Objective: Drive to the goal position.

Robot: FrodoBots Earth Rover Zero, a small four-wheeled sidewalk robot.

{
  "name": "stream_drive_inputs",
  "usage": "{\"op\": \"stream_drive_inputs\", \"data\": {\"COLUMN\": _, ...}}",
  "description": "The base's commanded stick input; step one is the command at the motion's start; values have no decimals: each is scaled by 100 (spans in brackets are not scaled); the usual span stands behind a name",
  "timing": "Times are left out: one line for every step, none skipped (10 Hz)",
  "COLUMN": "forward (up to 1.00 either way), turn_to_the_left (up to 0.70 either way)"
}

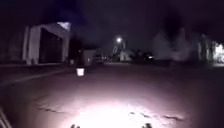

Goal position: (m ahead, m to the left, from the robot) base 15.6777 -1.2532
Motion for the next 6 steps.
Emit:
{"op": "stream_drive_inputs", "data": {"forward": 100, "turn_to_the_left": 0}}
{"op": "stream_drive_inputs", "data": {"forward": 100, "turn_to_the_left": 0}}
{"op": "stream_drive_inputs", "data": {"forward": 100, "turn_to_the_left": 0}}
{"op": "stream_drive_inputs", "data": {"forward": 100, "turn_to_the_left": 0}}
{"op": "stream_drive_inputs", "data": {"forward": 100, "turn_to_the_left": 0}}
{"op": "stream_drive_inputs", "data": {"forward": 100, "turn_to_the_left": 0}}
